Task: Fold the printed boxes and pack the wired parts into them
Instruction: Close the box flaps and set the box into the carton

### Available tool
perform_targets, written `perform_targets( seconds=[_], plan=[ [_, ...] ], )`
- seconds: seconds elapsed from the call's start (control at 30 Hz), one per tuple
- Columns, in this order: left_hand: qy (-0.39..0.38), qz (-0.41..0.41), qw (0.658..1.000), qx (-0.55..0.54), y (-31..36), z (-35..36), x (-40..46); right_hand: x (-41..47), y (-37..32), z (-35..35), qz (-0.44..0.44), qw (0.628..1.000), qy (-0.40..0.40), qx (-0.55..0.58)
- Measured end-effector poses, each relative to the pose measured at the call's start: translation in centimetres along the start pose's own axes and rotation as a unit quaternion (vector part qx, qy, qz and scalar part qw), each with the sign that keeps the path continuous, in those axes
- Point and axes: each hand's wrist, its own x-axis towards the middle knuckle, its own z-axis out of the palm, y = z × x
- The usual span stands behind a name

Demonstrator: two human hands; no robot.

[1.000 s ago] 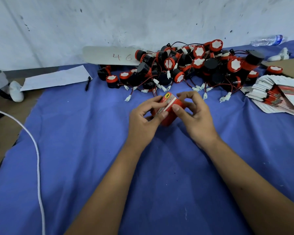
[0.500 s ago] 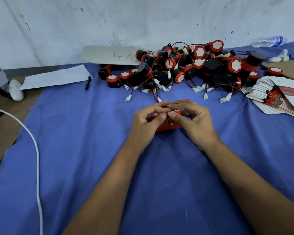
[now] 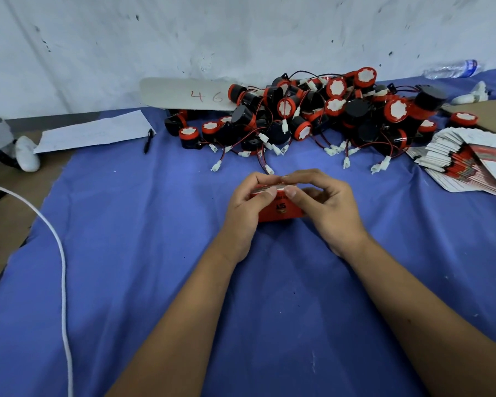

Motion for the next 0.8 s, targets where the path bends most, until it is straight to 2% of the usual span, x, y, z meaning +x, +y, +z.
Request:
perform_targets(
  seconds=[0.2, 0.3, 0.4, 0.57, 0.8],
  plan=[
    [-0.007, 0.0, 1.0, -0.018, 0.04, 0.0, -0.11, 0.19, 0.62, 0.01, -0.056, 0.997, 0.002, -0.048],
    [-0.023, -0.017, 0.999, -0.032, -0.1, -0.04, -0.07, 0.23, 0.63, -0.13, -0.03, 0.998, 0.009, -0.051],
    [0.0, -0.024, 0.999, -0.023, -0.15, -0.22, 0.11, 0.17, 0.7, -0.2, -0.008, 0.998, 0.022, -0.061],
    [0.019, -0.005, 1.0, -0.012, -0.07, -0.43, 0.1, 0.32, 0.64, -0.19, 0.006, 0.999, -0.01, -0.036],
    [0.056, 0.007, 0.998, 0.013, 0.26, -0.29, 0.34, 0.61, 0.49, 0.01, 0.035, 0.999, 0.03, 0.01]
  ],
)
